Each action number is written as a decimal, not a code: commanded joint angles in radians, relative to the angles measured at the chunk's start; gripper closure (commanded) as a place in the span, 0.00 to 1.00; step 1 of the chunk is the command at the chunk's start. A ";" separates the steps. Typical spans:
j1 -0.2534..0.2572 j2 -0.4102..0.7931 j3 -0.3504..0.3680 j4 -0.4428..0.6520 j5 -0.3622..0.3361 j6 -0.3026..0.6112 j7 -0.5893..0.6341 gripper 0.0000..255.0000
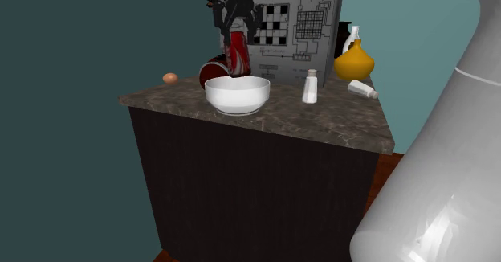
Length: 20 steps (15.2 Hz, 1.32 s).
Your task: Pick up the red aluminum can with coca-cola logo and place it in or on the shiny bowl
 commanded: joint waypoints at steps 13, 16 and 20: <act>0.000 -0.036 0.001 -0.126 -0.002 0.092 0.002 1.00; 0.000 -0.036 0.001 -0.126 -0.002 0.091 0.002 0.00; 0.000 -0.024 0.001 -0.078 -0.001 0.055 0.001 0.00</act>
